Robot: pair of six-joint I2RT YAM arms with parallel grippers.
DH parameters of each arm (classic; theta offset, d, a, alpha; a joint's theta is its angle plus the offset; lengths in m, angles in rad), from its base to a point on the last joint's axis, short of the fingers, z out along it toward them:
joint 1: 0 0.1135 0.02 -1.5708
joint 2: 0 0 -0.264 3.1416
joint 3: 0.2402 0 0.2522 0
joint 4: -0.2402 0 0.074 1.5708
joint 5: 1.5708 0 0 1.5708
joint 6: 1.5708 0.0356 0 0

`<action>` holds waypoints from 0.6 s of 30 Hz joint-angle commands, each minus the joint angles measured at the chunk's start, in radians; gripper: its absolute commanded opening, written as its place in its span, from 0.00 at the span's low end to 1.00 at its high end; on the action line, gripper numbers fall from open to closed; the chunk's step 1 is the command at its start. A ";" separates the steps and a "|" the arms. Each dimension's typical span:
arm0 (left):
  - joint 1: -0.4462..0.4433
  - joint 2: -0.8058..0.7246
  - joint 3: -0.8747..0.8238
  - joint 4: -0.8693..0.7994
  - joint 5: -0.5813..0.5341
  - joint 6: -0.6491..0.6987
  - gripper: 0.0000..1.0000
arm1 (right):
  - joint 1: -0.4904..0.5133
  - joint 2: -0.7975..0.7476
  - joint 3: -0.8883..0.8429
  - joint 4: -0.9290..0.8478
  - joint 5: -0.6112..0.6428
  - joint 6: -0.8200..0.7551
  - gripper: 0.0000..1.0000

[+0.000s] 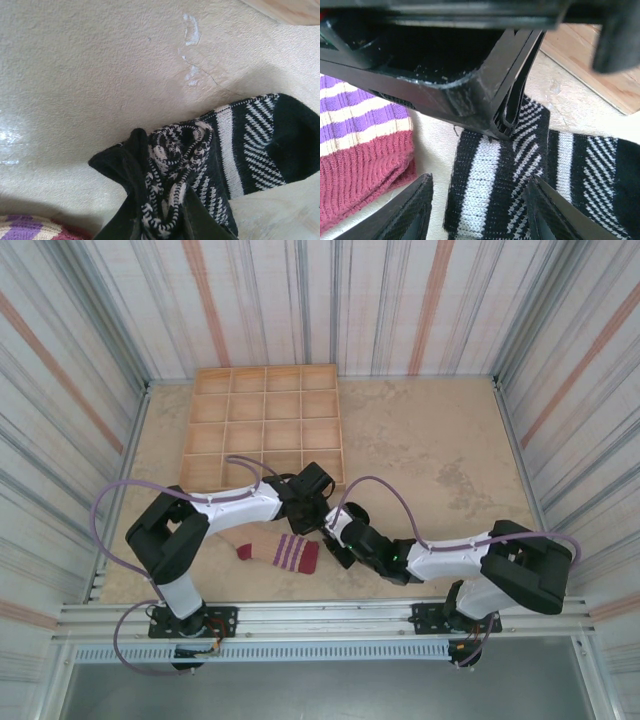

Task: Roll the socks

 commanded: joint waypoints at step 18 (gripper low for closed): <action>0.013 -0.046 -0.068 0.080 0.046 -0.034 0.56 | -0.031 0.106 -0.044 0.006 -0.031 0.176 0.06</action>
